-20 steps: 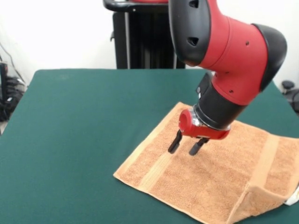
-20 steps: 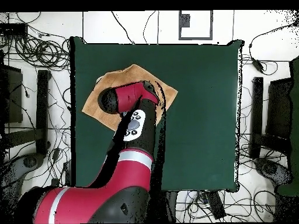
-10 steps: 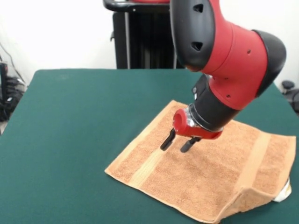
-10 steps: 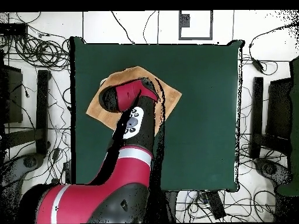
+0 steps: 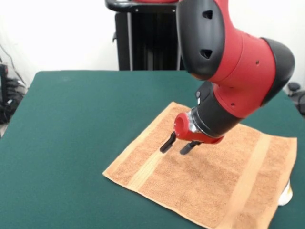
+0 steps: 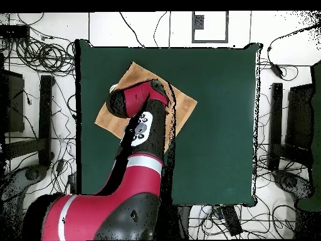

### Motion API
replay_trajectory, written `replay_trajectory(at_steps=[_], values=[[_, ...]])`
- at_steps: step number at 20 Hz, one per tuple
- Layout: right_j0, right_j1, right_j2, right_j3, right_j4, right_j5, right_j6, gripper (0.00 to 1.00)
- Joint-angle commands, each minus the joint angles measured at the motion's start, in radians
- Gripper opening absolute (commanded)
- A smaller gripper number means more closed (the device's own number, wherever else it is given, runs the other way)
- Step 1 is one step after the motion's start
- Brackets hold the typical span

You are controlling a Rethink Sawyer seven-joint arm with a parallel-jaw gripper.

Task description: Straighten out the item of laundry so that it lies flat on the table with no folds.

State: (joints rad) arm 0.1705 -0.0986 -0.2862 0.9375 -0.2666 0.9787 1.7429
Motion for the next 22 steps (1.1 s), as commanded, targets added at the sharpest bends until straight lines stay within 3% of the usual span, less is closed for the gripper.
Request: replay_trajectory(at_steps=[1, 7, 11, 17, 19, 22], values=[[-0.101, 0.455, 0.007, 0.234, -0.241, 0.107, -0.233, 1.00], [-0.144, 0.475, 0.021, 0.236, -0.263, 0.023, -0.226, 1.00], [-0.195, 0.446, 0.041, 0.314, -0.291, -0.275, -0.153, 1.00], [-0.270, 0.444, 0.061, 0.364, -0.329, -0.537, -0.124, 1.00], [-0.322, 0.436, 0.081, 0.390, -0.344, -0.652, -0.144, 1.00], [-0.464, 0.420, 0.145, 0.443, -0.379, -0.858, -0.226, 1.00]])
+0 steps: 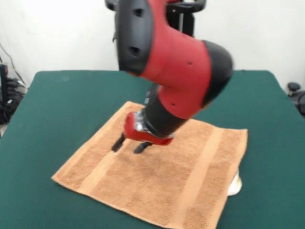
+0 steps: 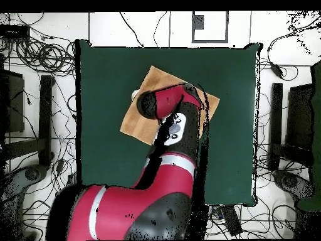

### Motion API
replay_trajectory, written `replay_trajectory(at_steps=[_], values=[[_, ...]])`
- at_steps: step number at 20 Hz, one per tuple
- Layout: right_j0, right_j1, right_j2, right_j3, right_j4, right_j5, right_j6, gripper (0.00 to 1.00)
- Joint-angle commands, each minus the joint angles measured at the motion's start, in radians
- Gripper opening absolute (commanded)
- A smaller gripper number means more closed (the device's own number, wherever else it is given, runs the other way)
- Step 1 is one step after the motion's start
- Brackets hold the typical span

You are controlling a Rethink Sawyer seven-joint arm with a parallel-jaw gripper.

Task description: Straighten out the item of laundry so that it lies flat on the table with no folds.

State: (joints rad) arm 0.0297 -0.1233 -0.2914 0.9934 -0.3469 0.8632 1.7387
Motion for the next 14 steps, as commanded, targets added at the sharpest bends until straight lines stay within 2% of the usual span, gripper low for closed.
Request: replay_trajectory(at_steps=[1, 2, 5, 9, 14], values=[[-0.360, 0.445, 0.166, 0.396, -0.314, -0.790, -0.235, 1.00], [-0.398, 0.446, 0.183, 0.404, -0.337, -0.842, -0.249, 1.00], [-0.468, 0.455, 0.216, 0.404, -0.384, -0.893, -0.260, 1.00], [-0.558, 0.465, 0.266, 0.393, -0.438, -0.886, -0.262, 1.00], [-0.590, 0.476, 0.292, 0.363, -0.508, -0.831, -0.219, 1.00]])
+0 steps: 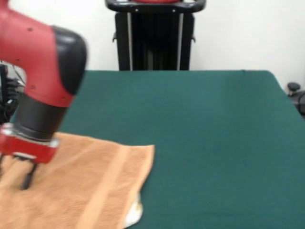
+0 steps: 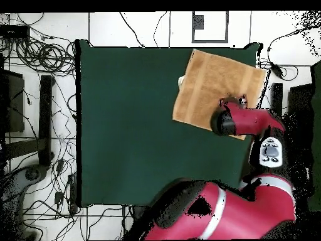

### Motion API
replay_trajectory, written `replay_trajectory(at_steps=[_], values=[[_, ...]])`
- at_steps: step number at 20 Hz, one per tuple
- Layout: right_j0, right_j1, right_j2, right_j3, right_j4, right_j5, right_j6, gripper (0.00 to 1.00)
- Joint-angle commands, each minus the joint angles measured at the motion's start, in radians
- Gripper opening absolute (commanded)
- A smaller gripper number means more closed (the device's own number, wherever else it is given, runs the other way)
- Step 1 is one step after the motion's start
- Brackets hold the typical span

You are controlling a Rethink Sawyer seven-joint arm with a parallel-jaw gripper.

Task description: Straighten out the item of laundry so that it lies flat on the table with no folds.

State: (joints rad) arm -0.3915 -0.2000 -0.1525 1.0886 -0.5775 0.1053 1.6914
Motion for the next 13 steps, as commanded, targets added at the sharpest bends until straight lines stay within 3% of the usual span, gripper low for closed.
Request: replay_trajectory(at_steps=[1, 5, 7, 8, 10, 13], values=[[-0.185, 0.563, 0.160, 0.256, -0.293, -0.063, -0.167, 1.00], [-0.228, 0.583, 0.176, 0.229, -0.334, -0.030, -0.135, 1.00], [-0.464, 0.320, 0.448, 0.003, -0.175, -0.030, -0.601, 1.00], [-0.583, 0.189, 0.584, -0.110, -0.095, 0.800, -0.834, 1.00], [-0.677, 0.250, 0.599, -0.151, -0.138, 0.790, -0.909, 1.00], [-0.722, 0.332, 0.586, -0.248, -0.124, 0.798, -0.985, 1.00]])
